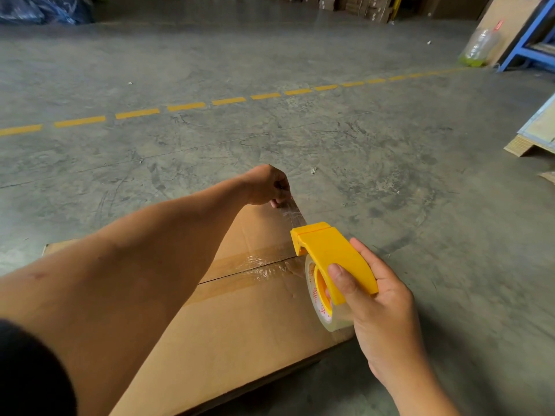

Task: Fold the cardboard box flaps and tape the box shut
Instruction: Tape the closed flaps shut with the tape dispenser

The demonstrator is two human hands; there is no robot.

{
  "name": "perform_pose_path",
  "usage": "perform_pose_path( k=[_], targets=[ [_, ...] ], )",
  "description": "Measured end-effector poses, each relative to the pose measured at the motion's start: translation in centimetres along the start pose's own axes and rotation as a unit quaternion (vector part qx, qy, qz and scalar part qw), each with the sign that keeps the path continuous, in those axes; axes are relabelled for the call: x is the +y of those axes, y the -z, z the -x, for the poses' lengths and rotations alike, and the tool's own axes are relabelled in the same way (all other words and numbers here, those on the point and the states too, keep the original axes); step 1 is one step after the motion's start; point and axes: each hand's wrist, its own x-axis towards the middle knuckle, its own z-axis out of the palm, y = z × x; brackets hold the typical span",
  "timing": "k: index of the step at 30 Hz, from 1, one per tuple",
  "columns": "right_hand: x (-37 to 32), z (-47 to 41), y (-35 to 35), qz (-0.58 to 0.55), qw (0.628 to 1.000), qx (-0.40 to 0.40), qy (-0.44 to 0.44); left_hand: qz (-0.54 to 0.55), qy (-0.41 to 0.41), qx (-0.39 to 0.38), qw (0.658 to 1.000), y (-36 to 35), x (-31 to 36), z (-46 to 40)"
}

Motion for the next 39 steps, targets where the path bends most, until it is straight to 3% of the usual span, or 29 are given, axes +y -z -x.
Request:
perform_pose_path(
  k=[39],
  targets=[
    [-1.9, 0.0, 0.7, 0.031, 0.999, 0.003, -0.021, -0.232, 0.004, 0.026, 0.972, -0.6, 0.4, -0.4]
  ],
)
